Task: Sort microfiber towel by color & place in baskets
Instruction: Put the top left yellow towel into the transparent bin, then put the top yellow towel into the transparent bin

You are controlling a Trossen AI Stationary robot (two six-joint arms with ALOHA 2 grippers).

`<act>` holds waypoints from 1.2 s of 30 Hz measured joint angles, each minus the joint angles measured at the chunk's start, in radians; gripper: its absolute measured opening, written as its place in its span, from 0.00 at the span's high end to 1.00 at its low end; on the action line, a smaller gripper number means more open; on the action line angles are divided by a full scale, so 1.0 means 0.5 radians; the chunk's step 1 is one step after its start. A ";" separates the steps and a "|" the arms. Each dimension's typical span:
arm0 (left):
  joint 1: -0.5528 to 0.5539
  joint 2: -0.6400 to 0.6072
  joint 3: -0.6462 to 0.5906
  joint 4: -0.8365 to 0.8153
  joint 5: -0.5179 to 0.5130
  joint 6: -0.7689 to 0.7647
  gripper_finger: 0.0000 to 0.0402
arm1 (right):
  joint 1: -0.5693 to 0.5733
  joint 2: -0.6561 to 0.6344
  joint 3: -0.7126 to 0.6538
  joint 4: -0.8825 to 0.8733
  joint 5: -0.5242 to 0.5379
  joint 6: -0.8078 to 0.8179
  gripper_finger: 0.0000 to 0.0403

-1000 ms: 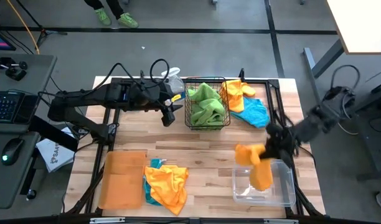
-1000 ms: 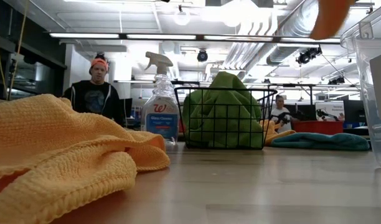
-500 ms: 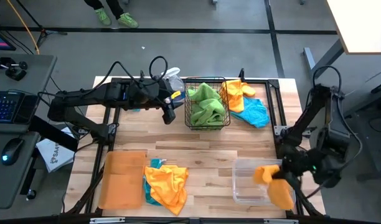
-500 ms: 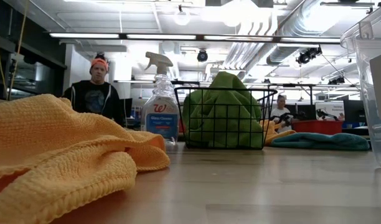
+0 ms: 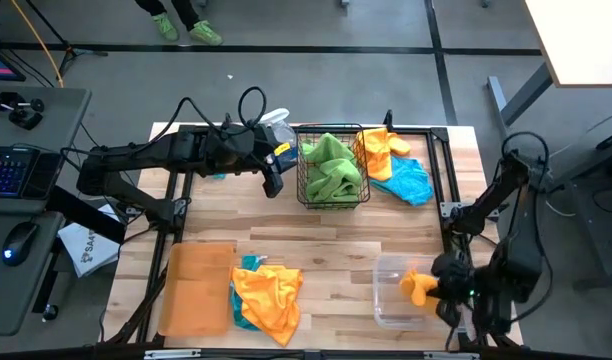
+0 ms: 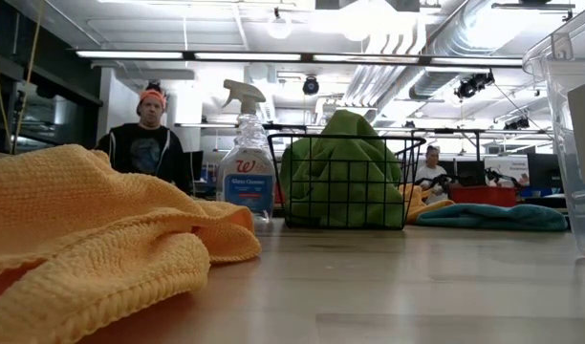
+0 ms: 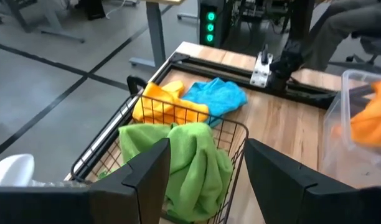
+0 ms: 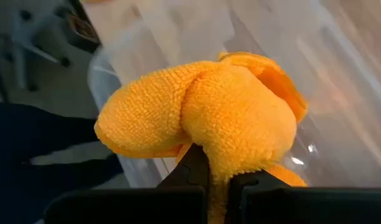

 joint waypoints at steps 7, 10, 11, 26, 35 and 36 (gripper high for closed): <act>0.000 0.000 0.000 0.111 0.000 0.005 0.51 | -0.025 0.181 0.000 -0.026 -0.168 0.283 0.95; 0.000 0.000 0.000 0.115 0.008 0.039 0.51 | -0.059 0.184 0.000 -0.007 -0.287 0.328 0.83; 0.000 0.000 0.000 0.115 0.008 0.047 0.51 | -0.074 0.178 0.000 0.001 -0.308 0.328 0.78; 0.000 -0.045 -0.002 0.053 0.041 0.124 0.51 | -0.465 -0.217 0.000 0.126 -0.297 0.285 0.24; 0.084 -0.206 -0.002 -0.063 0.054 0.176 0.51 | -1.180 -0.656 -0.048 -0.718 0.468 0.500 0.23; 0.102 -0.208 -0.001 -0.060 0.083 0.182 0.51 | -1.328 -0.719 -0.090 -0.732 0.514 0.458 0.23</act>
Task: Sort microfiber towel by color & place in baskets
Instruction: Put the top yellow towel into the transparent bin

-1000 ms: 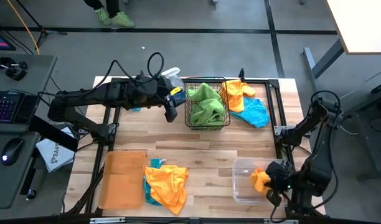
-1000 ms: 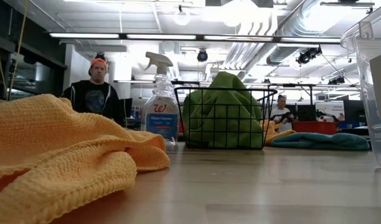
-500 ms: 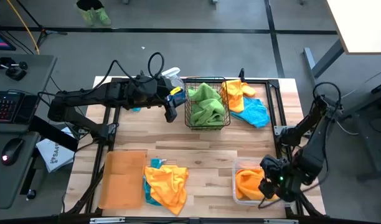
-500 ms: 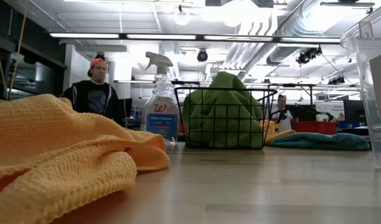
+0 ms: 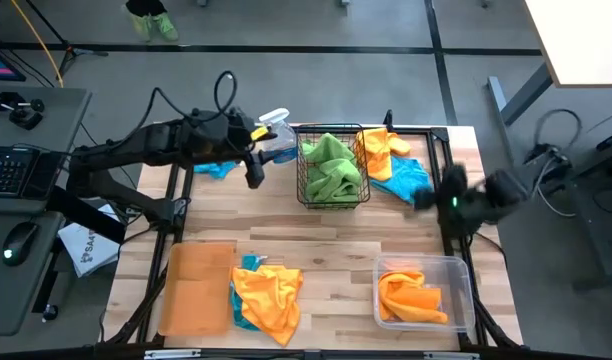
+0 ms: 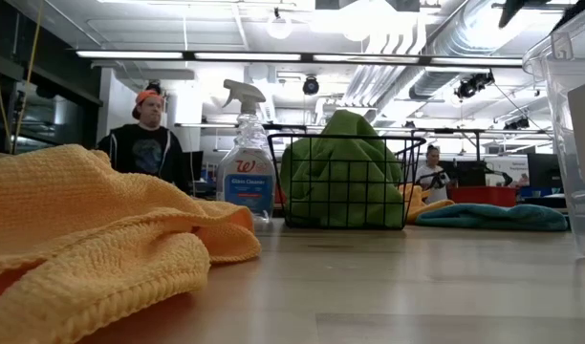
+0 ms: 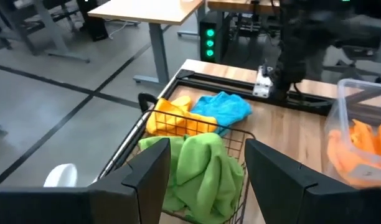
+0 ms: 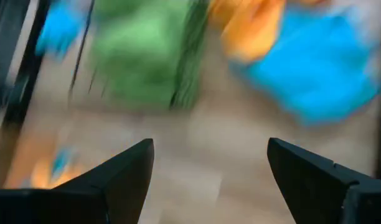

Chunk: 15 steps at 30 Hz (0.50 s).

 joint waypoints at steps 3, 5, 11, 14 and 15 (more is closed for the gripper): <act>0.056 0.003 0.000 0.002 0.148 0.069 0.51 | -0.459 -0.195 -0.146 0.164 0.090 -0.185 0.23; 0.093 0.008 0.000 0.002 0.244 0.117 0.51 | -0.760 -0.296 -0.269 0.426 0.072 -0.393 0.23; 0.192 0.015 0.000 -0.002 0.448 0.232 0.51 | -1.588 -0.231 -0.672 1.573 -0.535 -1.111 0.23; 0.238 -0.005 0.000 -0.004 0.515 0.267 0.51 | -1.941 -0.029 -0.761 1.920 -0.772 -1.287 0.23; 0.248 -0.015 0.000 -0.004 0.532 0.269 0.51 | -2.052 0.046 -0.761 1.954 -0.809 -1.332 0.23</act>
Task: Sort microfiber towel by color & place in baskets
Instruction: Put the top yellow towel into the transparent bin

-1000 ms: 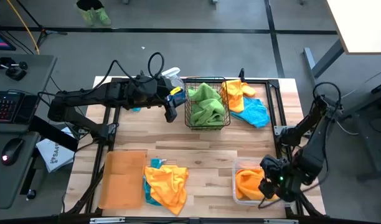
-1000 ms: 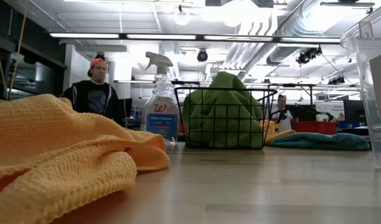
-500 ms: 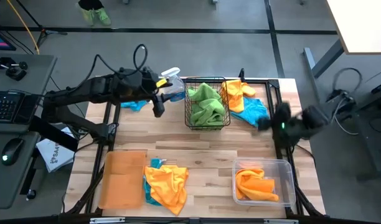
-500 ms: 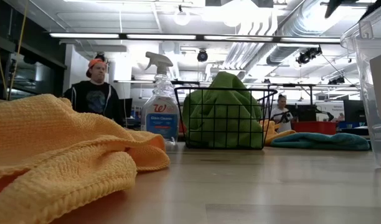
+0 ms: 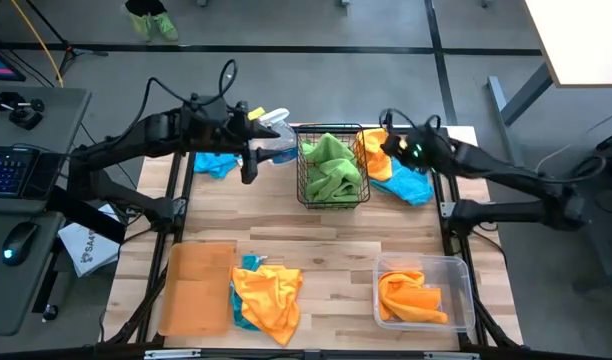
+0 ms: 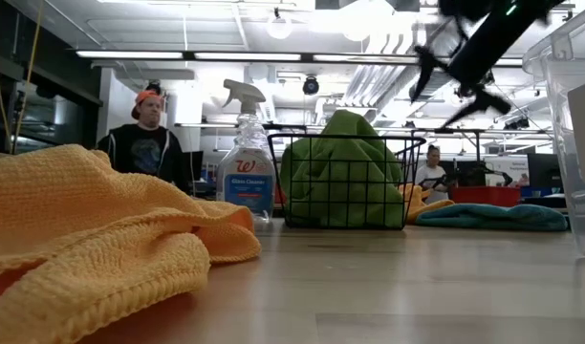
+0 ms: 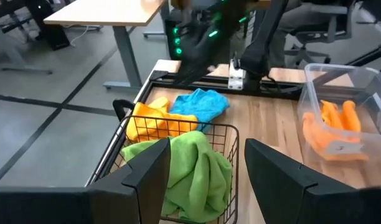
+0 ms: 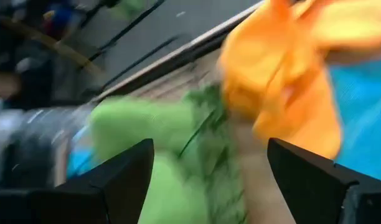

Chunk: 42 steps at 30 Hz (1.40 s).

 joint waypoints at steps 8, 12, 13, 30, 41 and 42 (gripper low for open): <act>0.056 -0.038 0.000 0.023 0.026 -0.059 0.51 | -0.567 0.608 0.090 0.053 -0.308 -0.226 0.23; 0.068 -0.038 0.000 0.023 0.024 -0.117 0.51 | -0.687 0.839 0.116 0.202 -0.459 -0.283 0.23; 0.068 -0.038 0.000 0.023 0.022 -0.122 0.51 | -0.701 0.885 0.118 0.252 -0.502 -0.286 0.23; 0.068 -0.038 0.000 0.034 -0.160 -0.216 0.51 | -0.718 1.179 0.117 0.413 -0.481 -0.331 0.74; 0.068 -0.038 0.000 0.033 -0.191 -0.121 0.51 | -0.721 0.660 0.116 0.362 -0.252 -0.570 0.99; 0.068 -0.038 0.000 0.033 -0.194 -0.106 0.51 | -0.726 0.579 0.116 0.348 -0.238 -0.592 0.99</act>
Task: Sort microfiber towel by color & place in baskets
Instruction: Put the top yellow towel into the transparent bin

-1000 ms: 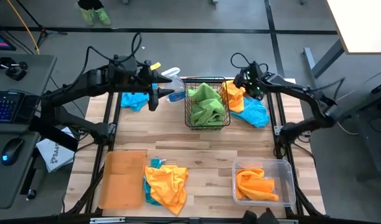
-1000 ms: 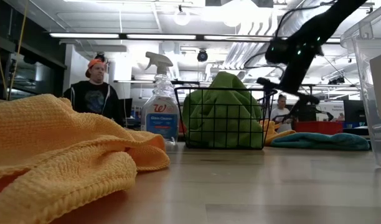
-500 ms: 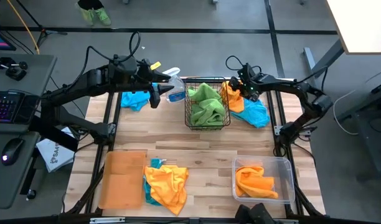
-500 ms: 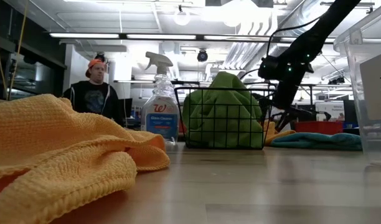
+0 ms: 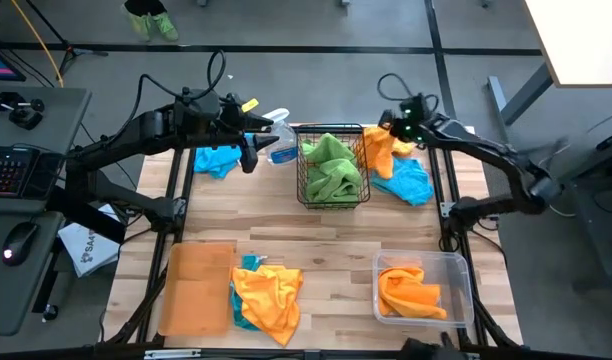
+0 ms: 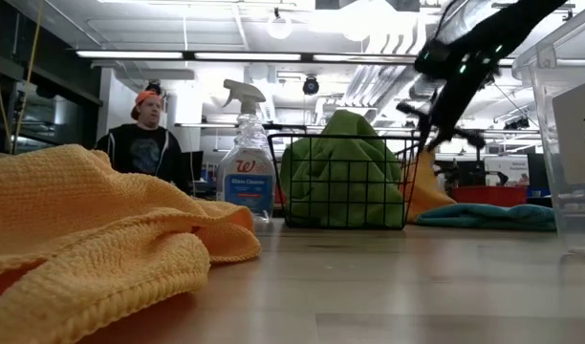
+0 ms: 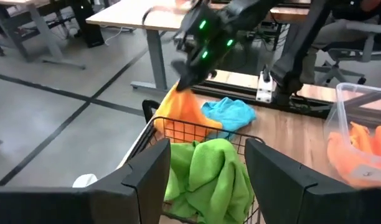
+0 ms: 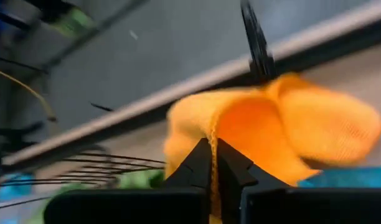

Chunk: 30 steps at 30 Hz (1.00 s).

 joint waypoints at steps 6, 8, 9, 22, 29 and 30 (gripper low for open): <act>0.013 0.000 0.000 0.034 -0.124 0.148 0.51 | -0.019 -0.456 0.070 -0.014 0.011 -0.055 1.00; 0.027 0.005 0.000 0.067 -0.186 0.235 0.51 | -0.011 -0.559 0.149 0.018 -0.009 -0.096 1.00; 0.027 0.014 0.001 0.109 -0.214 0.272 0.51 | 0.002 -0.592 0.196 0.034 -0.034 -0.126 1.00; 0.104 0.338 0.001 0.755 0.109 0.332 0.48 | 0.646 -0.589 1.075 -0.002 -0.535 -0.687 1.00; 0.101 0.436 0.001 1.251 0.432 0.315 0.38 | 1.090 -0.495 1.295 -0.102 -0.586 -0.803 1.00; 0.101 0.444 0.001 1.304 0.451 0.311 0.36 | 1.145 -0.470 1.307 -0.102 -0.587 -0.820 1.00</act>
